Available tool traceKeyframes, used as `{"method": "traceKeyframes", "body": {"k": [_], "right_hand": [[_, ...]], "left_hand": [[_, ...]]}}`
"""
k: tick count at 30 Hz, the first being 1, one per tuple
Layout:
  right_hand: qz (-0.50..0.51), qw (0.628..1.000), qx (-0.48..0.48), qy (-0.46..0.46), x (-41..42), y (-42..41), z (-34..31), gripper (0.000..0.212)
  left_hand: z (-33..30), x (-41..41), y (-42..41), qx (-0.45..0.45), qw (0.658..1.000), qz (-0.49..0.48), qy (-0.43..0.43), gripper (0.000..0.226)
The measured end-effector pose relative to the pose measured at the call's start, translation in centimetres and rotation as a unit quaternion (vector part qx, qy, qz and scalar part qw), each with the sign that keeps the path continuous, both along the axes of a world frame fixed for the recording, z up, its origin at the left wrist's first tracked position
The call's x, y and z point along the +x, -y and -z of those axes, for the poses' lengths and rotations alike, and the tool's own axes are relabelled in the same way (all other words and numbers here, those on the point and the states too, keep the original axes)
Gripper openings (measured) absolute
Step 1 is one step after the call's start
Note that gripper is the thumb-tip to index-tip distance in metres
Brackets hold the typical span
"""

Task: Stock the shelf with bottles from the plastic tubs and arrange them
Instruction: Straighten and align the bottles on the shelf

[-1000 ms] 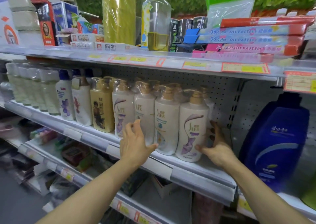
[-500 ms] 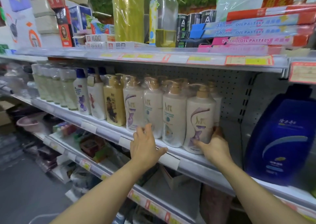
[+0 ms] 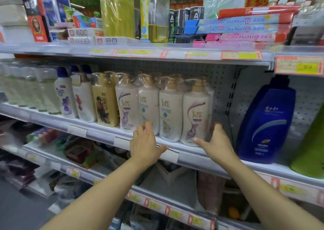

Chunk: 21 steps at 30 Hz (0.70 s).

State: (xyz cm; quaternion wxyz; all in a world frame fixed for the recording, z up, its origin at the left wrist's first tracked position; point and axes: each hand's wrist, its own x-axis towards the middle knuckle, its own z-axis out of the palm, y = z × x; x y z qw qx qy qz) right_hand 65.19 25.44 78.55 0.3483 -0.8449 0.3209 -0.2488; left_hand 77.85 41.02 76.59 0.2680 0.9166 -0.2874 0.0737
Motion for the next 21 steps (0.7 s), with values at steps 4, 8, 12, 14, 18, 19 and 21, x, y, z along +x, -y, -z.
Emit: {"method": "traceKeyframes", "body": {"k": [4, 8, 12, 14, 18, 19, 21], "right_hand": [[0.019, 0.998, -0.062, -0.008, -3.4, -0.7, -0.4, 0.084], [0.073, 0.992, -0.1, -0.001, -7.2, 0.6, -0.3, 0.074], [0.134, 0.983, -0.125, 0.024, -11.1, 3.1, -0.6, 0.069], [0.142, 0.984, -0.102, 0.028, -12.4, 4.3, -1.0, 0.074], [0.128, 0.991, -0.034, 0.011, -13.6, 6.6, -1.2, 0.081], [0.124, 0.992, -0.011, -0.002, -13.8, 7.1, -1.1, 0.079], [0.105, 0.994, 0.031, -0.024, -13.9, 8.1, -0.8, 0.065]], "left_hand": [[0.0, -1.9, 1.9, -0.006, 0.999, 0.048, 0.003, 0.087], [-0.1, -4.4, 4.8, -0.009, 0.994, 0.107, 0.014, 0.087], [-0.7, -6.9, 7.9, -0.014, 0.986, 0.168, 0.018, 0.086], [-0.9, -8.2, 9.5, -0.017, 0.983, 0.184, 0.021, 0.086], [-1.1, -10.5, 13.2, -0.027, 0.979, 0.202, 0.002, 0.08], [-1.2, -11.0, 14.2, -0.03, 0.979, 0.202, -0.016, 0.079], [-1.3, -11.5, 16.2, -0.035, 0.977, 0.202, -0.052, 0.074]]}}
